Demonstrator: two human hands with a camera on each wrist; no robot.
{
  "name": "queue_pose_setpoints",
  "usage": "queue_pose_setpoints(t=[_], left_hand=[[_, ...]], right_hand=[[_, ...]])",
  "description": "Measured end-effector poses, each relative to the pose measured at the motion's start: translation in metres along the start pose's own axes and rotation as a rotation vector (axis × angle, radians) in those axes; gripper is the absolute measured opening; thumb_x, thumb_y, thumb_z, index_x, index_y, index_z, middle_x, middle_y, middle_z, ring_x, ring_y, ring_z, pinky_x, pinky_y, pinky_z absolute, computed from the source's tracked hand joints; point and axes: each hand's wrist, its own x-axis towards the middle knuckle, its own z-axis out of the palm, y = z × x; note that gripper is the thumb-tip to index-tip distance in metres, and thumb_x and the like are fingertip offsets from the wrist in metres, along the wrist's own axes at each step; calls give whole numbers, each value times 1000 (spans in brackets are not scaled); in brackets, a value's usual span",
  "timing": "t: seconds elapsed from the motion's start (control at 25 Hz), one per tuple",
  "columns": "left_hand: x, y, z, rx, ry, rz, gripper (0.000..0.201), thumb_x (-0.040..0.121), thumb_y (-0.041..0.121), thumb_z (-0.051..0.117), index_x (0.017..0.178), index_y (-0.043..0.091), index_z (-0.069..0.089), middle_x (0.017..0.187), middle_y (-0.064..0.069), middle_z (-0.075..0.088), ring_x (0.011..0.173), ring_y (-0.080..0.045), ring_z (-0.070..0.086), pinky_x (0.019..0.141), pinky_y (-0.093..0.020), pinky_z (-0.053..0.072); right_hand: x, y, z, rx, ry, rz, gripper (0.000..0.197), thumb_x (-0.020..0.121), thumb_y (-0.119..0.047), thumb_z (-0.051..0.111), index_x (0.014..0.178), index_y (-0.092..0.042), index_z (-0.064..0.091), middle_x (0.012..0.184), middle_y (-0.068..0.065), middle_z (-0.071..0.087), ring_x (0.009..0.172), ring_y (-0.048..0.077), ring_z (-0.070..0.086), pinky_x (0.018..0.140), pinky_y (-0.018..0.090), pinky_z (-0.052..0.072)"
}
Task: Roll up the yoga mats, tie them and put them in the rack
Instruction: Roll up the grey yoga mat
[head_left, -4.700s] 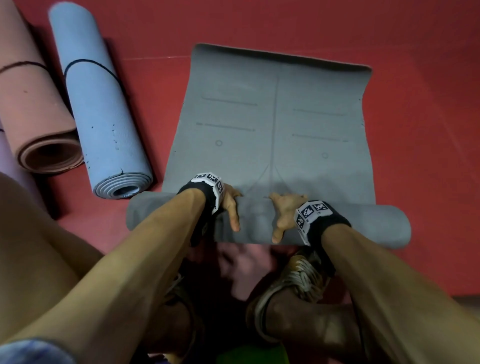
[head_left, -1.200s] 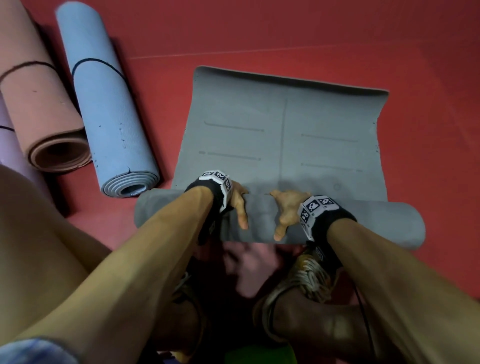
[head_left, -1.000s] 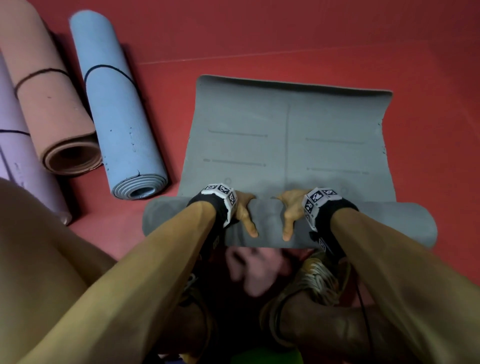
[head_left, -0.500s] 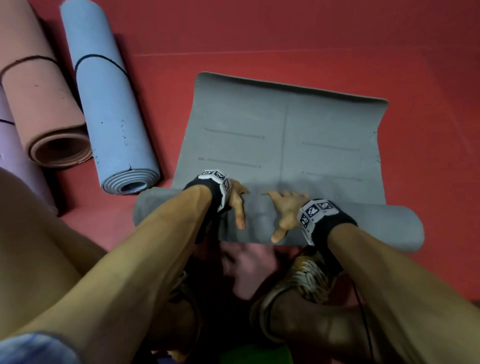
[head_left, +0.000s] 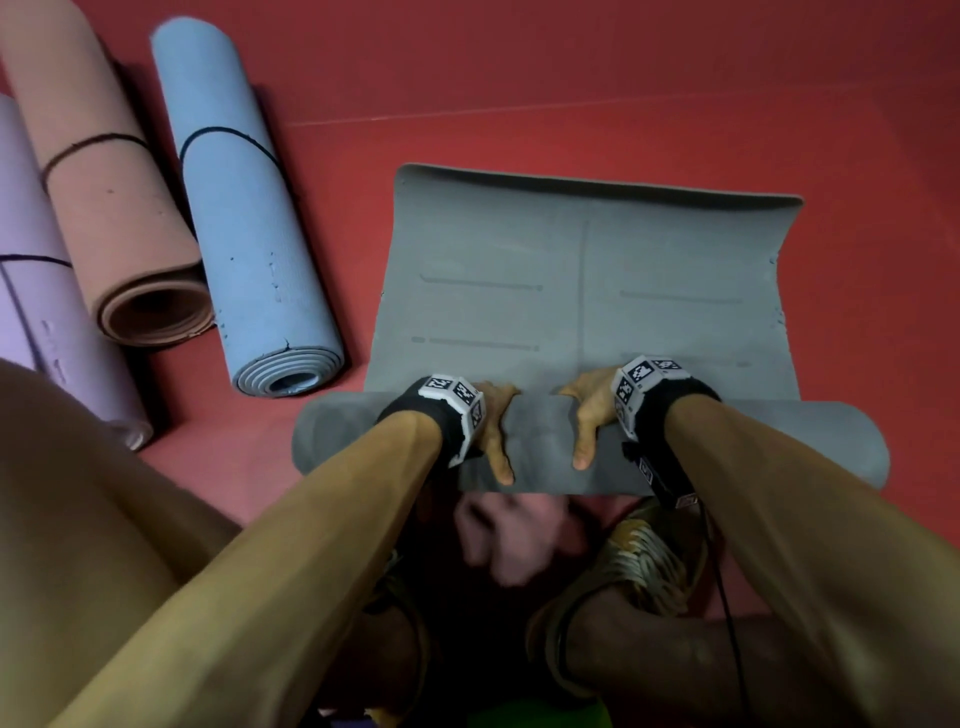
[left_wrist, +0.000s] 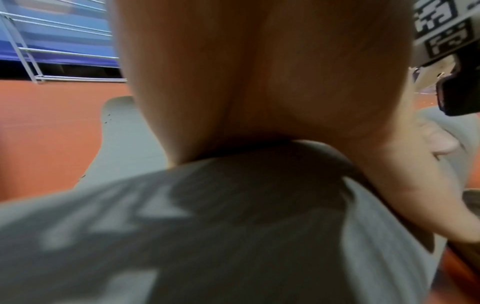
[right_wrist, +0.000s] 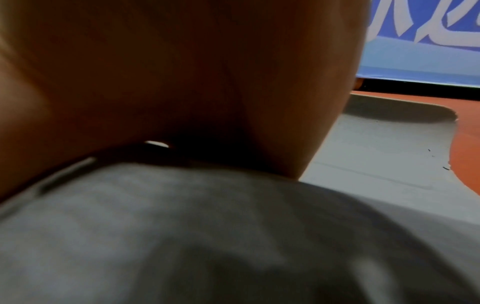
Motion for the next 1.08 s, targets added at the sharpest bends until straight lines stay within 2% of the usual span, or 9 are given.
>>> queue_pose_setpoints(t=[0.12,0.2,0.4,0.52,0.68,0.8,0.92,1.0,1.08], left_hand=[[2,1,-5,31,-30,-13,102,47,36,97,136,28,49,124,5,64,116,-20,61,99,-37,49],[5,2,-13,20,-56,-11,92,46,31,97,129,29,57,116,7,69,108,-17,65,94,-34,53],[12,1,-23,-59,-155,-65,67,48,24,96,107,32,65,106,6,72,100,-20,69,87,-39,58],[13,2,-23,-88,-219,-68,64,48,25,96,103,33,64,110,7,70,104,-22,67,92,-42,56],[10,-3,-14,-212,-193,-100,84,56,15,94,130,23,53,117,4,66,111,-24,63,95,-44,54],[9,-2,-3,-101,-90,-68,105,52,31,96,141,26,41,129,1,59,121,-24,57,101,-41,49],[3,3,7,188,44,-83,118,47,50,93,145,28,31,134,-6,49,124,-30,51,104,-46,43],[3,5,9,186,97,-56,116,45,51,93,143,30,35,131,-4,53,123,-28,53,102,-41,44],[2,7,1,115,65,-25,110,45,42,95,141,29,42,126,1,61,118,-23,58,97,-30,48]], right_hand=[[1,2,4,38,-20,-7,87,48,-13,96,127,-17,61,118,5,70,107,28,67,92,50,56],[0,5,12,32,43,-14,88,57,-8,93,136,-19,54,125,4,66,115,27,62,98,46,52],[-11,9,37,-357,307,12,123,54,-50,91,152,-30,20,148,5,42,135,32,44,108,47,35],[-8,9,35,-280,308,8,117,48,-48,93,146,-31,32,135,1,57,126,30,54,105,43,37],[-3,9,20,-140,205,3,99,41,-33,97,130,-32,52,119,-7,68,110,23,64,93,33,51],[5,11,7,-6,73,-20,78,43,-22,97,115,-26,66,111,-5,73,100,22,70,88,39,58],[6,9,-6,-4,13,-29,91,47,-23,95,130,-21,59,126,-2,65,109,23,65,84,30,53],[7,9,-5,21,-11,-25,95,42,-23,95,130,-21,60,126,-3,66,113,26,65,88,34,55],[8,10,0,60,-13,-42,78,49,-16,94,121,-20,65,115,1,72,105,28,69,89,43,58]])
